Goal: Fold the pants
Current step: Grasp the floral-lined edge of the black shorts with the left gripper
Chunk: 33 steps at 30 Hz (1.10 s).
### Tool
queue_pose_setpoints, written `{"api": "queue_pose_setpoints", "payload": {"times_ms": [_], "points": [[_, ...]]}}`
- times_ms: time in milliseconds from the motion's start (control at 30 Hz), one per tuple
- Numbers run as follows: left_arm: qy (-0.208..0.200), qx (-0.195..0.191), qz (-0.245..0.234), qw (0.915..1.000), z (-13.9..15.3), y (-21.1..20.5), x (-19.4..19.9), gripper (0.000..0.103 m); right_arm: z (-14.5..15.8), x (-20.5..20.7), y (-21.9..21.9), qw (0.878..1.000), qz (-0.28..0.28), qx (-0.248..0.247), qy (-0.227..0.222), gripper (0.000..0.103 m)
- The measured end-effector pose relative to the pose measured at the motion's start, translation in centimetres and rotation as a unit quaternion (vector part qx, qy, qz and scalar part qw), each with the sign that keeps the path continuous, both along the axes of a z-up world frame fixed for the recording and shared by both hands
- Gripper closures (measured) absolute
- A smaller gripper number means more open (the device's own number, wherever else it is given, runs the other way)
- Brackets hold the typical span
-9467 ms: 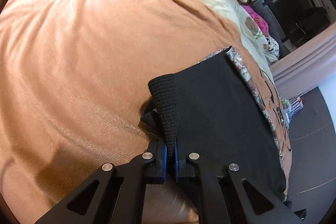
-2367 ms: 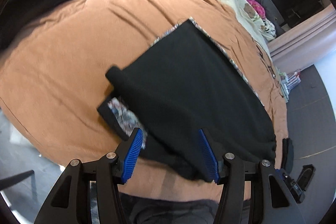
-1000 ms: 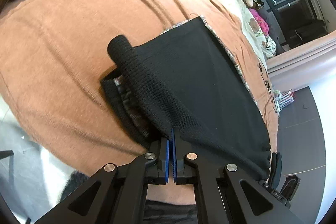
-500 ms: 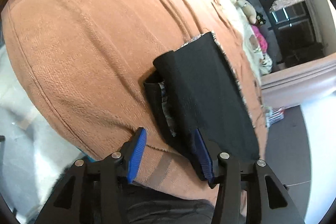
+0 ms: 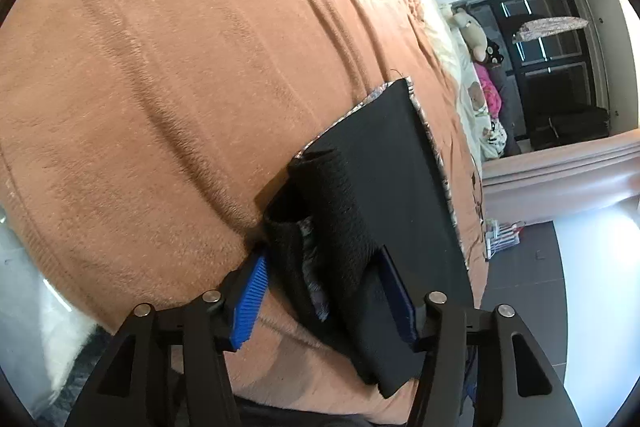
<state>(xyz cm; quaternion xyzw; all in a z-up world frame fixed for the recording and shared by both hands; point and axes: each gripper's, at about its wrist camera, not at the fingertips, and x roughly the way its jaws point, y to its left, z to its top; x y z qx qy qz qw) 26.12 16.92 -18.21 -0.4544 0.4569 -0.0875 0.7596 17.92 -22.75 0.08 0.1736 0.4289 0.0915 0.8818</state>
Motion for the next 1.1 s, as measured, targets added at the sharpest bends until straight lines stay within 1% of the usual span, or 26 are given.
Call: {"api": "queue_pose_setpoints", "payload": {"times_ms": [67,200,233,333,400,433,467,500,533,567,600,667,767,933,1100], "points": [[-0.006,-0.002,0.004,1.0000,0.0,-0.1,-0.2,0.044,0.1,0.0,0.8,1.000,0.003,0.004,-0.003,0.063],[-0.021,-0.030,0.016,0.9992,0.0,0.3,-1.4,0.044,0.4,0.3,2.6,1.000,0.013,0.003,-0.008,0.063],[-0.024,-0.032,0.016,0.9991,0.0,0.2,-1.6,0.044,0.6,0.4,3.2,1.000,0.015,0.001,-0.011,0.063],[-0.019,-0.021,0.010,0.9995,-0.2,0.0,-1.3,0.044,0.9,1.1,5.0,0.999,0.024,-0.008,-0.021,0.063],[-0.014,-0.035,0.015,0.9992,-0.4,0.4,-0.9,0.045,0.9,1.6,6.0,0.999,0.027,-0.011,-0.025,0.063],[-0.012,-0.037,0.018,0.9991,-0.3,0.6,-0.7,0.049,0.9,1.9,6.6,0.999,0.026,-0.014,-0.027,0.063],[-0.010,-0.030,0.018,0.9993,-0.1,0.7,-0.5,0.053,0.8,2.1,7.3,0.999,0.024,-0.021,-0.029,0.063],[-0.007,-0.021,0.018,0.9996,0.0,0.7,-0.4,0.068,0.8,2.5,8.1,0.999,0.025,-0.024,-0.029,0.063],[-0.003,-0.017,0.017,0.9997,0.0,0.6,-0.4,0.076,0.7,2.7,8.6,0.999,0.029,-0.022,-0.029,0.063],[-0.003,-0.020,0.015,0.9997,-0.1,0.7,-0.5,0.089,0.6,3.0,9.2,0.999,0.032,-0.019,-0.029,0.063],[-0.005,-0.025,0.013,0.9996,-0.3,0.7,-0.6,0.094,0.6,3.3,9.9,0.999,0.035,-0.022,-0.031,0.063],[-0.010,-0.024,0.014,0.9996,-0.3,1.0,-1.1,0.095,0.7,3.9,11.3,0.998,0.038,-0.035,-0.042,0.063],[-0.018,-0.034,0.013,0.9992,0.0,1.4,-1.7,0.096,0.4,4.8,12.6,0.997,0.049,-0.026,-0.046,0.063],[-0.044,-0.043,0.010,0.9981,1.4,1.6,-2.2,0.097,-0.8,6.9,15.3,0.997,0.060,-0.036,-0.040,0.063],[-0.049,-0.045,0.004,0.9978,1.7,1.6,-1.9,0.097,-2.4,9.3,17.7,0.996,0.066,-0.045,-0.036,0.063]]}}
